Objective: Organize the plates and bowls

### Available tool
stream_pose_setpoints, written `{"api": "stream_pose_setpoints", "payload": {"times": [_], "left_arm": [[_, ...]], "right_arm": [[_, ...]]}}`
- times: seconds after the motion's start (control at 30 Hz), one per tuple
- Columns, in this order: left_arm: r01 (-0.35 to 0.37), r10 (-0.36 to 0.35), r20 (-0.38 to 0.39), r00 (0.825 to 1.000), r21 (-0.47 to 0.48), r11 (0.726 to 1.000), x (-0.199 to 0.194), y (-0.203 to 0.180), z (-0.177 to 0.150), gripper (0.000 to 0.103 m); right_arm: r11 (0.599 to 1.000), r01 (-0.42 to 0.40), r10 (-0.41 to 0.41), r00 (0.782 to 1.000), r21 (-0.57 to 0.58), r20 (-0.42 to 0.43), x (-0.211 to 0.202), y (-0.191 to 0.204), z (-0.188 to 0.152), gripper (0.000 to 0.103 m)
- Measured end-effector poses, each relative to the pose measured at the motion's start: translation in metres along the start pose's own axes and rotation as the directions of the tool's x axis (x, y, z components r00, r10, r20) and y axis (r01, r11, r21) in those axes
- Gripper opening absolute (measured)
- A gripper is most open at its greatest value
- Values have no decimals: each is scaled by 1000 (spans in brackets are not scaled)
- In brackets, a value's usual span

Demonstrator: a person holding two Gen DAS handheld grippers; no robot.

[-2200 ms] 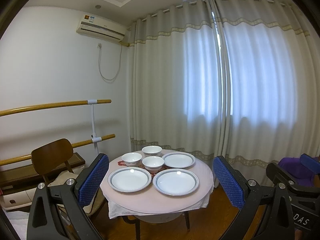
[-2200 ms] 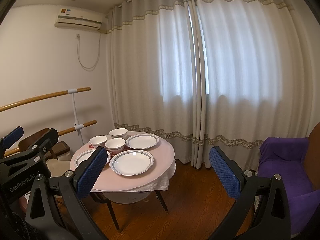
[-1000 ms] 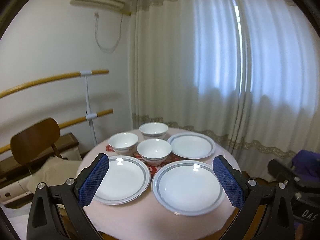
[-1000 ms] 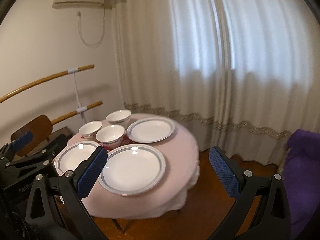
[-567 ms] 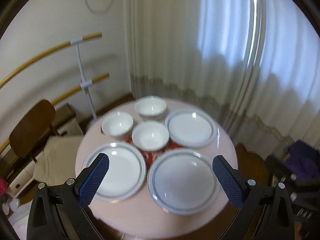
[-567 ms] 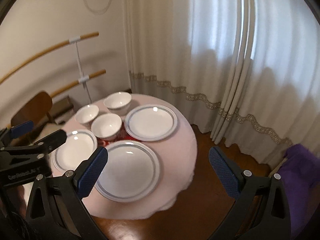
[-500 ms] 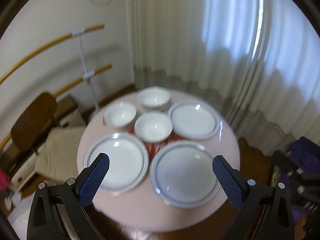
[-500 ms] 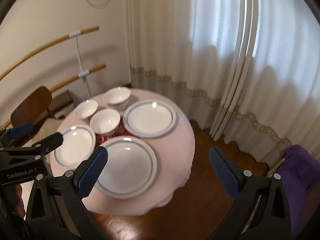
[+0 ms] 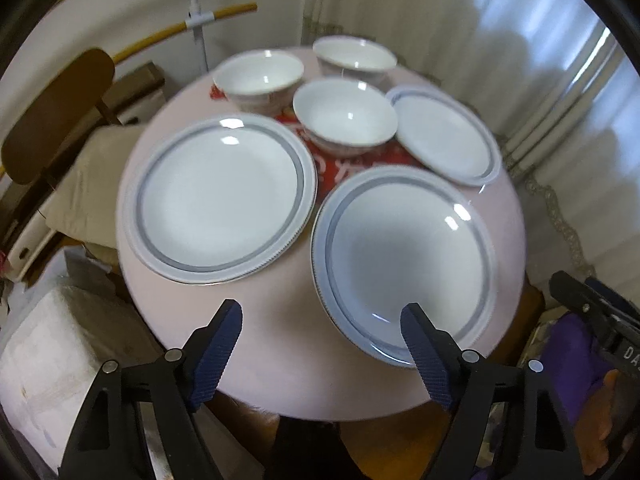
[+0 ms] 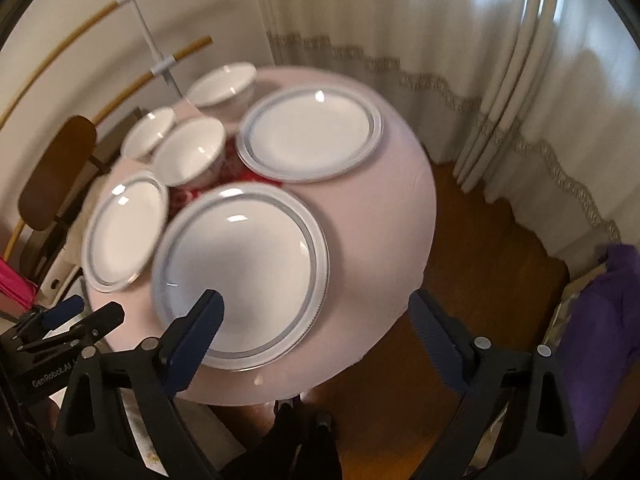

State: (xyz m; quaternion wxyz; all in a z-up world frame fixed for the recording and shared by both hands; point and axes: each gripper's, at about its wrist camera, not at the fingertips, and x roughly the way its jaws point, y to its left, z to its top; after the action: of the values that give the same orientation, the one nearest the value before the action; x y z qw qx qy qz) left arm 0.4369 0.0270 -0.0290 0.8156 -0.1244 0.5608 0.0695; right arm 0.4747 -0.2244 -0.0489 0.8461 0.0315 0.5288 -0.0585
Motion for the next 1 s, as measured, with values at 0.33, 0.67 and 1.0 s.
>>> {"api": "stream_pose_setpoints", "payload": {"times": [0.33, 0.67, 1.0], "left_arm": [[1, -6, -73, 997, -64, 998, 71, 4, 40, 77], [-35, 21, -61, 998, -233, 972, 132, -9, 14, 60], [-112, 117, 2, 993, -266, 958, 133, -21, -8, 61]], "right_arm": [[998, -5, -1, 993, -55, -115, 69, -8, 18, 86], [962, -151, 95, 967, -229, -238, 121, -17, 29, 49], [890, -368, 297, 916, -270, -271, 133, -29, 33, 29]]}}
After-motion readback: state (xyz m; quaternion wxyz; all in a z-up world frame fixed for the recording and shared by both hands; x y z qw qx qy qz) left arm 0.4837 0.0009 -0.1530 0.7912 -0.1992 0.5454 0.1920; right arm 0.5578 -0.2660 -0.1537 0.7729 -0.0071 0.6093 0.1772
